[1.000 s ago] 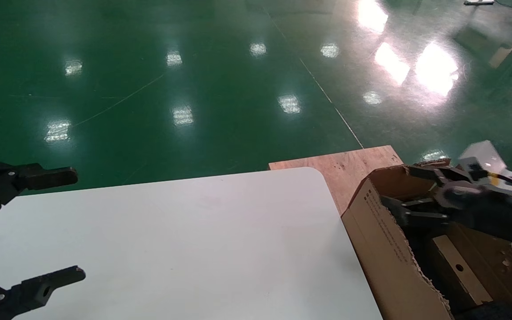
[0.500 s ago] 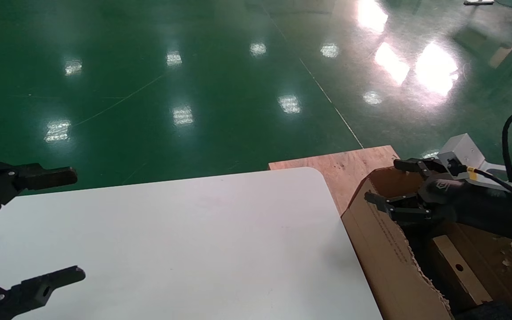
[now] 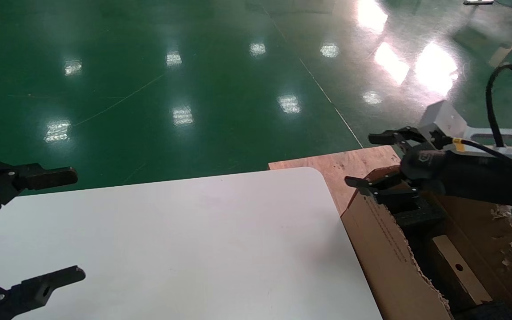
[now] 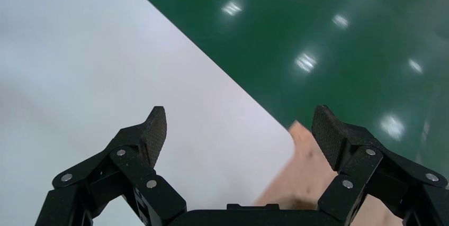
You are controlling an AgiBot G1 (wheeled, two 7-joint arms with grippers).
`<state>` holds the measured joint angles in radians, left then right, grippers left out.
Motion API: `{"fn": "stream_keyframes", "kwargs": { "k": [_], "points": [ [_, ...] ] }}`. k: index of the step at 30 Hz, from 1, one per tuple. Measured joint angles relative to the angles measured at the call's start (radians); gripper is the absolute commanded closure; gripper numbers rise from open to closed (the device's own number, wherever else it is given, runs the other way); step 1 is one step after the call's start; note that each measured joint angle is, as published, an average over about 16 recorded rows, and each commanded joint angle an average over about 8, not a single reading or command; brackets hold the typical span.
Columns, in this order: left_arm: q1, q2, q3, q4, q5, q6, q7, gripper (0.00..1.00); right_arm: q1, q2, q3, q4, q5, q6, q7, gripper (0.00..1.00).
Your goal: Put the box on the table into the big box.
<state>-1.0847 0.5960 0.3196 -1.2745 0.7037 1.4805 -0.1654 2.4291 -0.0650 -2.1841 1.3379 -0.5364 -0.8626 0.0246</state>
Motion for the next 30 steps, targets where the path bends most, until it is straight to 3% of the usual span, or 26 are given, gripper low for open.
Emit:
{"fn": "stream_keyframes", "kwargs": {
  "k": [30],
  "points": [
    [0.0, 0.0, 0.001, 0.0, -0.001, 0.0, 0.0, 0.0, -0.869, -0.35, 1.221, -0.034, -0.124, -0.406, 0.105, 0.0]
  ]
}}
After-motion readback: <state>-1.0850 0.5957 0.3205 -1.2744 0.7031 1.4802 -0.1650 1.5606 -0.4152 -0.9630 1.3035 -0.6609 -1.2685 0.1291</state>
